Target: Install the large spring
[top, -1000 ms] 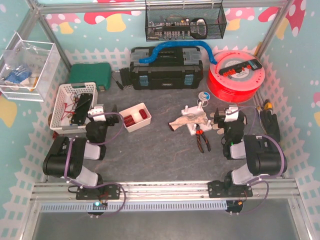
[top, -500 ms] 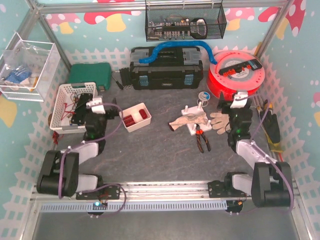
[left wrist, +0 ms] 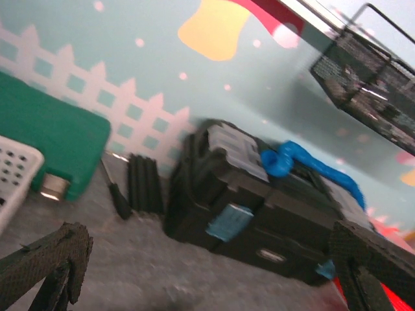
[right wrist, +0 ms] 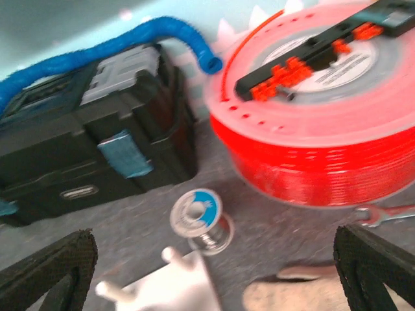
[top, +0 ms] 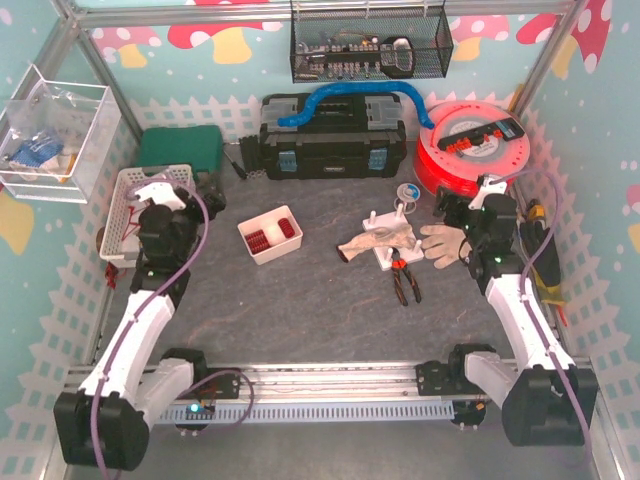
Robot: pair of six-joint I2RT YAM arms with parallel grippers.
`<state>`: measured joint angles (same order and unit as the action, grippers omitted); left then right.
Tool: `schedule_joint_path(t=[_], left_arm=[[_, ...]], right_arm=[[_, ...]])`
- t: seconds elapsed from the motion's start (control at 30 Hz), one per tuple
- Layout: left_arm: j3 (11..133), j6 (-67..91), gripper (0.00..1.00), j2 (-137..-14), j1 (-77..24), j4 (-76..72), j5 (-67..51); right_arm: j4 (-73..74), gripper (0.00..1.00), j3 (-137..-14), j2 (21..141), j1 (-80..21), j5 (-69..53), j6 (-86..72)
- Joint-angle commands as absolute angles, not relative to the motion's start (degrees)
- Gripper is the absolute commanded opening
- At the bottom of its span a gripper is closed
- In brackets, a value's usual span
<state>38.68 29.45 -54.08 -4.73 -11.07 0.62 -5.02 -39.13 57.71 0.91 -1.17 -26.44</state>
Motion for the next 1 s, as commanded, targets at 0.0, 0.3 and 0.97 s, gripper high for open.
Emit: schedule_joint_path(t=[0.0, 0.3, 0.97], left_arm=[[34.5, 35.7, 0.99, -49.5, -4.4, -6.7, -9.9], [31.8, 32.5, 0.99, -53.1, -15.3, -12.9, -14.0], [22.6, 21.6, 0.99, -61.4, -38.2, -27.1, 6.2]], right_arm=[[-0.2, 0.99, -38.3, 55.4, 0.9, -12.5, -30.6], [3.9, 0.99, -39.4, 60.0, -6.1, -16.9, -26.1], [14.4, 0.51, -48.6, 79.6, -38.5, 16.0, -10.7]])
